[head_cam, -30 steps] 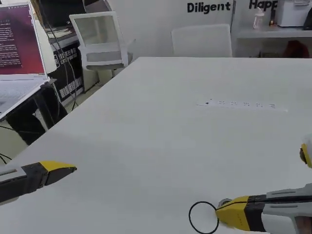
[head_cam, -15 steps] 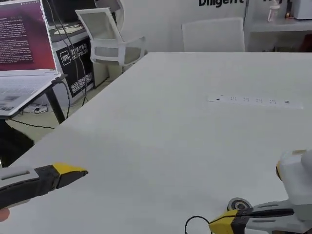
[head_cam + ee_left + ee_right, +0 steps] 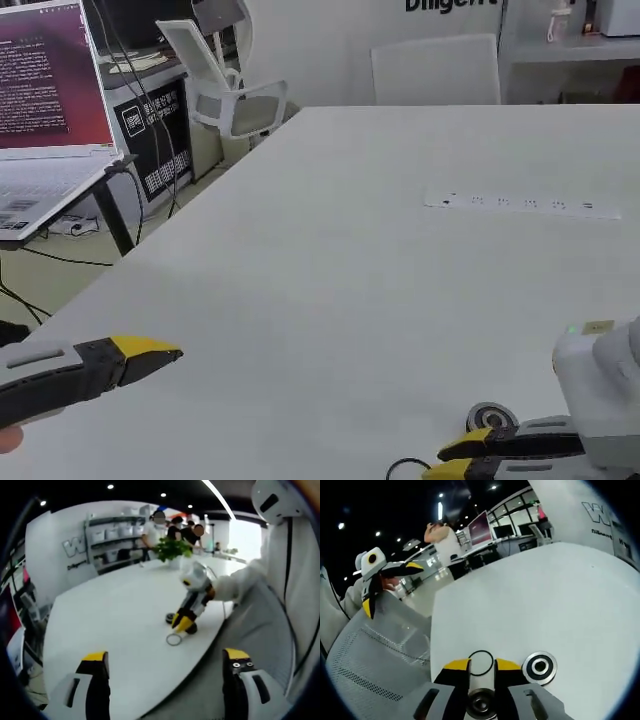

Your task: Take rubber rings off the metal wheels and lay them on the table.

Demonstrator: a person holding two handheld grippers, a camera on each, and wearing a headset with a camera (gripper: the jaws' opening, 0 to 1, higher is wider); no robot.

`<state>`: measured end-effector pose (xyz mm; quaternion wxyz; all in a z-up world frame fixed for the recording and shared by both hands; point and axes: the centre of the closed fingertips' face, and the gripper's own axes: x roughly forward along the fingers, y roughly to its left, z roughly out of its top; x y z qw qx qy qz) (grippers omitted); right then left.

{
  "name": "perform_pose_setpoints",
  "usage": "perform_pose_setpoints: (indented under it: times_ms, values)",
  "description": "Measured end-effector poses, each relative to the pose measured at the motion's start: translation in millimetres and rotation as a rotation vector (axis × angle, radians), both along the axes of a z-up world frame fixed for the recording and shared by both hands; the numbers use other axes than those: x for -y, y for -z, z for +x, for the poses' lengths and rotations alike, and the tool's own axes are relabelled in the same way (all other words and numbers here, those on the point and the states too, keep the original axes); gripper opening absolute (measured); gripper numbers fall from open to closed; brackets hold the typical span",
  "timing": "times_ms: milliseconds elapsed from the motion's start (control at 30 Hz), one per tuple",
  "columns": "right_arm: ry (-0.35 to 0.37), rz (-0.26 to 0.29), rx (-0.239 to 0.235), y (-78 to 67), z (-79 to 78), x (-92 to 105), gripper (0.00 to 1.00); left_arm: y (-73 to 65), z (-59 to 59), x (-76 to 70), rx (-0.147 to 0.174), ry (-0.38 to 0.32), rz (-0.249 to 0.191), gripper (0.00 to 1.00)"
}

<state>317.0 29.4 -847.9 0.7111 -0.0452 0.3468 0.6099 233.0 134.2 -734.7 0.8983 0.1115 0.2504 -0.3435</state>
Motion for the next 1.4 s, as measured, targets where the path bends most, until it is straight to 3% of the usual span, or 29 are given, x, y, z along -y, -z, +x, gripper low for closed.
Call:
perform_pose_setpoints:
  times_ms: [300, 567, 967, 1400]
  values:
    - [0.043, 0.045, 0.017, -12.9, 5.1, 17.4, 0.19, 0.3, 4.9, 4.2, 0.003, 0.023, 0.026, 0.96]
    - [0.086, 0.065, 0.049, -21.5, 7.9, 35.9, 0.21, 2.3, 8.4, 16.3, -0.011, 0.072, 0.043, 0.95]
    - [0.142, 0.074, 0.058, -19.0, 4.4, 62.2, 0.23, -0.2, 12.8, 31.2, -0.007, 0.129, 0.059, 0.94]
    - [0.166, 0.073, 0.053, -12.3, -7.3, 77.8, 0.24, -9.5, 26.4, 52.6, 0.022, 0.217, 0.078, 0.93]
